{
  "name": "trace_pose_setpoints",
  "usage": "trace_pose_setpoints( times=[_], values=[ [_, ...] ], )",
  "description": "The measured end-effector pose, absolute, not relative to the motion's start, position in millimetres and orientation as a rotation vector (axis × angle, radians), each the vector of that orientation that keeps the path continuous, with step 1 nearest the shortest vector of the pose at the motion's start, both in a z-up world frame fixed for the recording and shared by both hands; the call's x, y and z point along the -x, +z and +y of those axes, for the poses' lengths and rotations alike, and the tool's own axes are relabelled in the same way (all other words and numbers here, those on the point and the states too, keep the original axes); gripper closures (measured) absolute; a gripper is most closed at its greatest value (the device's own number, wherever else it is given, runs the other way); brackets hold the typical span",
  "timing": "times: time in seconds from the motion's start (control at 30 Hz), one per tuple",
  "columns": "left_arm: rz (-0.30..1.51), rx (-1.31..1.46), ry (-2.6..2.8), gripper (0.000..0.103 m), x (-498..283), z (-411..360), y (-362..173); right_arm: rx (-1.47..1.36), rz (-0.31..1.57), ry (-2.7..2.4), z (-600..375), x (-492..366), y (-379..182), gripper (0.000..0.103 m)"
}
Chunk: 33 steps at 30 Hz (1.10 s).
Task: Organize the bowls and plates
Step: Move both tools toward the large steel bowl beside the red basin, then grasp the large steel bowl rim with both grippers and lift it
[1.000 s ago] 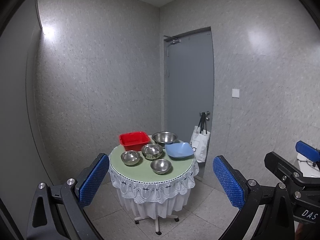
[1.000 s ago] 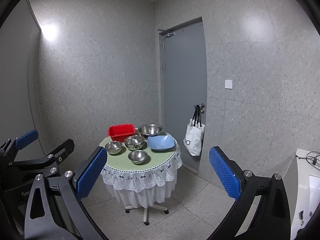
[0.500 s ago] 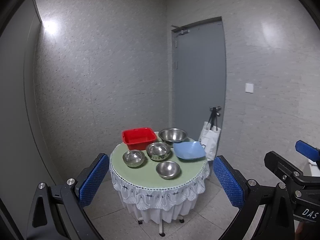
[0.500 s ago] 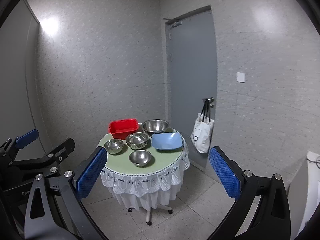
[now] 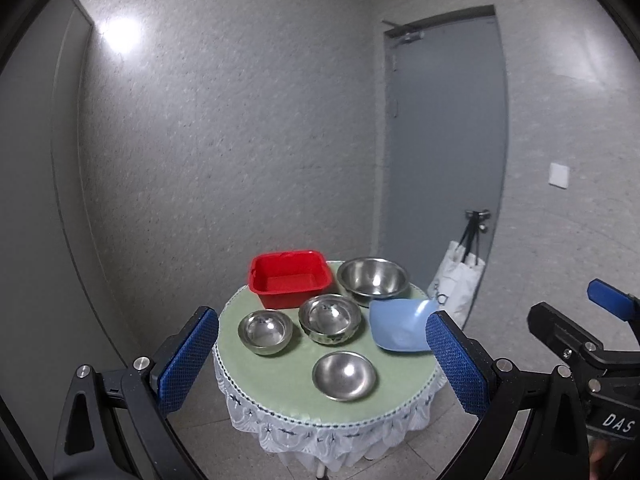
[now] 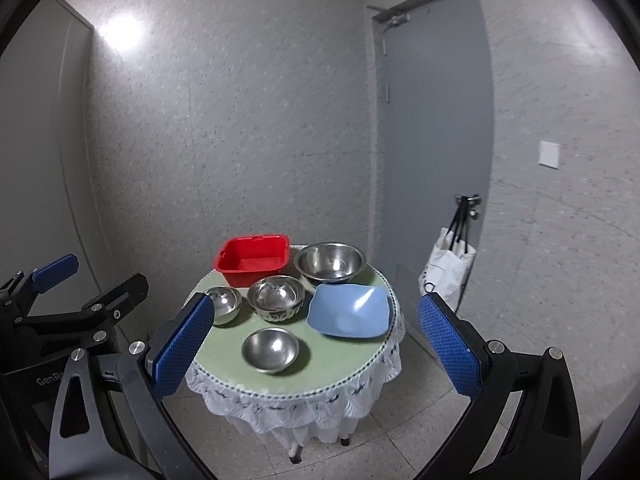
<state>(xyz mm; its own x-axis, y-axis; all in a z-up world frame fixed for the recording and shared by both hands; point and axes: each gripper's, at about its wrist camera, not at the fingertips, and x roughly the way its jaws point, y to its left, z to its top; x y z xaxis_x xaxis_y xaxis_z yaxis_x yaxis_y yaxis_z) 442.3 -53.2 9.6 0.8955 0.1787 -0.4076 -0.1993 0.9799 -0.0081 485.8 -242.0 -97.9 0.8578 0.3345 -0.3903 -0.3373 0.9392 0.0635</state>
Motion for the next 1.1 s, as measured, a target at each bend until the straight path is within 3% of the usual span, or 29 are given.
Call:
trace_pose_setpoints(
  times=[0.57, 1.1],
  values=[
    [0.631, 0.101, 0.213, 0.001, -655, -12, -48, -0.013, 0.613, 0.382, -235, -649, -171, 0.000],
    [0.819, 0.049, 0.046, 0.001, -943, 31, -111, -0.049, 0.723, 0.217, -212, -820, -214, 0.000]
  ],
)
